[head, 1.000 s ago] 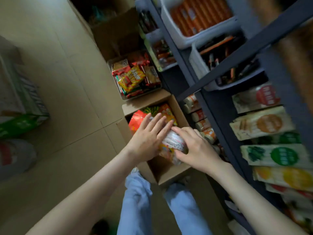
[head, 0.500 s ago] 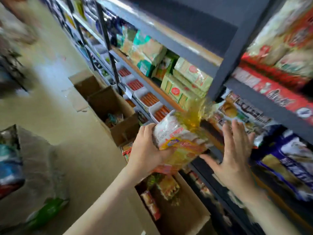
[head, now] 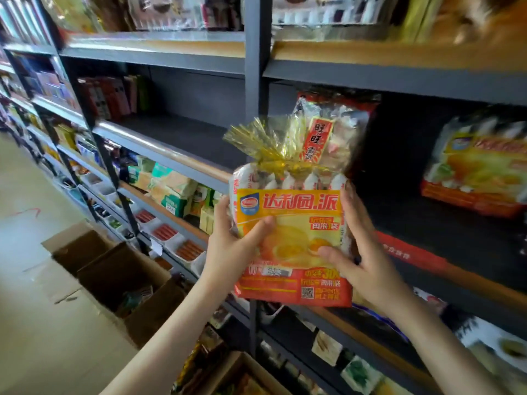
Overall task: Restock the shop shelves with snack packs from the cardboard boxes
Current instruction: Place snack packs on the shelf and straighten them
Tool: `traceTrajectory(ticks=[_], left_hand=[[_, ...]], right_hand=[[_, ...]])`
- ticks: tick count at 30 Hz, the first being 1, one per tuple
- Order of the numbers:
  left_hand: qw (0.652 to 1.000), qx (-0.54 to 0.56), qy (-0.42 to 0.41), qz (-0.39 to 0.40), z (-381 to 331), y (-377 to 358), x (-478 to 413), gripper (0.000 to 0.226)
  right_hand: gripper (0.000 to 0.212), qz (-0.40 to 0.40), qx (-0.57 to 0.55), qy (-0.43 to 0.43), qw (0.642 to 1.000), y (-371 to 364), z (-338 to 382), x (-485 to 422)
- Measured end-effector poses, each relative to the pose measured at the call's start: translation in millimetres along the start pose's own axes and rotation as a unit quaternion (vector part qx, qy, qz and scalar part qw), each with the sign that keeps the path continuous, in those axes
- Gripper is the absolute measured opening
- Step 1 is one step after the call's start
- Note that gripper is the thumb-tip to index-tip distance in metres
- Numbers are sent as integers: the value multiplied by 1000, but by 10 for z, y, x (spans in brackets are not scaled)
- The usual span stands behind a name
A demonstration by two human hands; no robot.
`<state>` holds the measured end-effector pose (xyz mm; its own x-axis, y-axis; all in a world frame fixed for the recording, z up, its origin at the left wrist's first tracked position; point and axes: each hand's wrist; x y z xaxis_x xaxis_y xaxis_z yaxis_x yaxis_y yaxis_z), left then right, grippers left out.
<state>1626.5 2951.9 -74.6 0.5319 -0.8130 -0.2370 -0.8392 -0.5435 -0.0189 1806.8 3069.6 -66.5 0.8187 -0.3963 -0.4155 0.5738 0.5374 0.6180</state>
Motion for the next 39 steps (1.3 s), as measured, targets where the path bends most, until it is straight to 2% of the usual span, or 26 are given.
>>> traceTrajectory(ticks=[3,5,6,9,13,16,19,21,28,31,35,39], left_hand=[[986,-39,-85,135,-65,-297,-71,94],[957,-80,-134,245,-82,-474,-134,104],[943,-111,-155,275,-94,-567,-180,105],[930,-161,-167,284,-134,-873,-319,97],[929,-66,-125,341,-222,-1227,-506,90],[910,-19,-101,402,-363,-1421,-632,87],[902,-52,-129,409,-482,-1598,-797,86],[902,-65,-130,406,-544,-1681,-901,85],[897,-85,-104,422,-539,-1850,-1235,86],[882,-166,-105,427,-566,-1935,-1375,98],[873,-261,-108,398,-485,-2085,-1531,112],[833,-375,-138,382,-289,-2291,-1545,125]], right_hand=[[72,-41,6,-29,999,354,15,140],[68,-75,6,-58,996,603,6,241],[66,-90,5,-72,993,725,-4,293],[62,-126,11,-102,987,1007,-56,439],[60,-171,24,-140,975,1255,-119,591],[77,-161,20,-168,972,1478,-124,641],[107,-126,43,-200,971,1659,-166,624],[116,-119,51,-218,967,1725,-208,584],[118,-153,79,-221,960,1774,-456,373],[117,-156,72,-235,957,1832,-565,339],[122,-173,99,-234,952,1892,-698,290],[129,-163,130,-289,934,1860,-895,274]])
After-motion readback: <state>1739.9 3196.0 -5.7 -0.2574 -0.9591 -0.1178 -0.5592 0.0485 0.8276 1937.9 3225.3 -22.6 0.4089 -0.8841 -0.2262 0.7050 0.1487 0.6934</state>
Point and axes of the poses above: each hand's wrist, its own x-axis away from the middle knuckle, its own y-axis out of the back of the hand, z = x × y, and after that the axes turned 10 degrees about z, right-handed
